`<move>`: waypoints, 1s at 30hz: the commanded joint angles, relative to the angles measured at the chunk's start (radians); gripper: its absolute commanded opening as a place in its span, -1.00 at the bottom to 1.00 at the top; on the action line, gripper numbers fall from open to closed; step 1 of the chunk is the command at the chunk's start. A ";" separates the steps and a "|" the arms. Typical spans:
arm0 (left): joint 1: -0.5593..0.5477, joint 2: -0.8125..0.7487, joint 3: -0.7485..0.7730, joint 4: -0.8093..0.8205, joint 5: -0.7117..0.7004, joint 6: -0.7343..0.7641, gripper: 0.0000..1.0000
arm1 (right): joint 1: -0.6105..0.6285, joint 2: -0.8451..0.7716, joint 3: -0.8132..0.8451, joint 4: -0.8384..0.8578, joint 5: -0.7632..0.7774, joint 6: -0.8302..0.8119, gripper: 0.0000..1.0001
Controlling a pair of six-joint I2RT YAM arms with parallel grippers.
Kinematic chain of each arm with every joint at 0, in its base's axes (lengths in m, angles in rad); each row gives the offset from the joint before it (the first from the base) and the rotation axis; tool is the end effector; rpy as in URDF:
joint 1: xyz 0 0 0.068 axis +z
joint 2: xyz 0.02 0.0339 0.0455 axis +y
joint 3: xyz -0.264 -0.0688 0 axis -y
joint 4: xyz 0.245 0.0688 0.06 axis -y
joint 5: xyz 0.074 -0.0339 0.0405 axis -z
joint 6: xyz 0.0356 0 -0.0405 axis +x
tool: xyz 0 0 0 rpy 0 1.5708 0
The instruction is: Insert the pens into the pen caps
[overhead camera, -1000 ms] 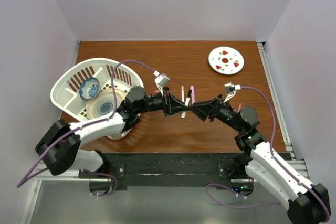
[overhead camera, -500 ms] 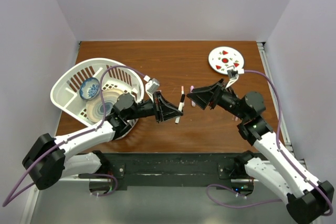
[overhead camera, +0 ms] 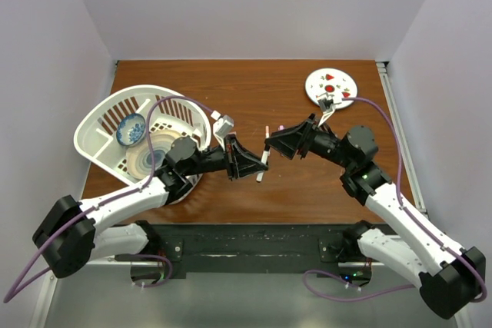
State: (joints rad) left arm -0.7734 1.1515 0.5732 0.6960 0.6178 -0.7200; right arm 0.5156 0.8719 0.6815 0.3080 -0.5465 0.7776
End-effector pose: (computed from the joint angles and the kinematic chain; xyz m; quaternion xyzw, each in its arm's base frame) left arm 0.1665 -0.1913 0.2831 0.2441 0.6266 -0.6319 0.3855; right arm 0.1699 0.1176 0.3404 -0.1164 0.6606 0.5767 0.4664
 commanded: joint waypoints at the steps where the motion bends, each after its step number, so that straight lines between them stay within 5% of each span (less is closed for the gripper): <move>1: 0.002 0.014 -0.012 0.079 0.020 -0.006 -1.00 | 0.033 0.018 0.055 0.049 -0.018 -0.026 0.14; 5: 0.002 0.014 -0.007 0.079 0.020 -0.006 -1.00 | 0.057 0.029 0.050 0.051 0.000 -0.037 -0.10; 10: 0.002 0.019 0.005 0.074 0.014 -0.004 -1.00 | 0.095 0.029 0.015 0.042 -0.023 -0.070 -0.99; 24: 0.063 0.060 0.086 0.154 -0.026 -0.033 -1.00 | 0.139 -0.025 -0.167 -0.076 -0.219 -0.115 -1.00; 30: 0.066 0.115 0.126 0.169 -0.018 -0.035 -1.00 | 0.172 -0.011 -0.266 0.095 -0.242 -0.011 -1.00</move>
State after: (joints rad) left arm -0.7528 1.2404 0.5705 0.6750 0.7586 -0.7406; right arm 0.6037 0.8429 0.5064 0.4488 -0.5636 0.7090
